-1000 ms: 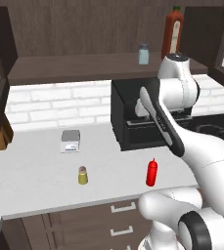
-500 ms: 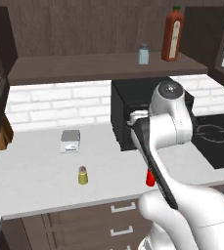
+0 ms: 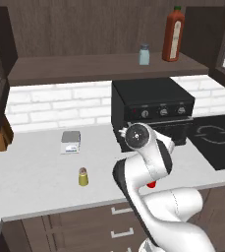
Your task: Put the shaker and condiment bottle from the counter next to their counterparts in the cabinet.
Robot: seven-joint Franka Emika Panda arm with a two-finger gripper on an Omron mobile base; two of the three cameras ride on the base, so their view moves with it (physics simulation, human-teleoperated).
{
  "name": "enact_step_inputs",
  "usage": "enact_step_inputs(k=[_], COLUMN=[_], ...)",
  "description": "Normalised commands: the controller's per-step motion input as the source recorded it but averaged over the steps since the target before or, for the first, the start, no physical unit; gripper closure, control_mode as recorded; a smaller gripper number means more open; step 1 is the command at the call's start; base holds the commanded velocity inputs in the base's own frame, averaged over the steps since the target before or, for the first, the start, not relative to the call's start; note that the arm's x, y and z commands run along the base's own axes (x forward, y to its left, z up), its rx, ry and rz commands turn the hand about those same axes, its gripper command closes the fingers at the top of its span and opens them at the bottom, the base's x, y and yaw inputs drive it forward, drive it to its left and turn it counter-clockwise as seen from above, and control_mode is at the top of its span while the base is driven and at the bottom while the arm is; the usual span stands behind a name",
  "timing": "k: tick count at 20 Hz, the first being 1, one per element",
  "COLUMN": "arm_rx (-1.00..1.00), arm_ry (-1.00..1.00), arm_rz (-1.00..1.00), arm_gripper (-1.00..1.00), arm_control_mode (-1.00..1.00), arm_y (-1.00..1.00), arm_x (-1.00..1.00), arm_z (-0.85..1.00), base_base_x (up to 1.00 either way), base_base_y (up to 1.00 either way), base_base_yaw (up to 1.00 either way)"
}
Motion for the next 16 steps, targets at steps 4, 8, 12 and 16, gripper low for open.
enact_step_inputs(k=[4, 8, 12, 16], arm_rx=[0.0, 0.0, 0.0, 0.0], arm_ry=[-0.04, -0.04, -0.02, -0.02], arm_rz=[-0.23, -0.08, -0.07, -0.14], arm_gripper=[-1.0, -1.0, -1.0, -1.0], arm_control_mode=[-1.0, -1.0, -1.0, -1.0], arm_y=[0.02, 0.0, 0.0, 0.0], arm_x=[-0.03, 0.0, -0.06, -0.08], arm_z=[-0.21, -0.47, -0.36, -0.44], base_base_x=[0.0, 0.0, 0.0, 0.0], base_base_y=[0.0, 0.0, 0.0, 0.0], base_base_yaw=[0.0, 0.0, 0.0, 0.0])
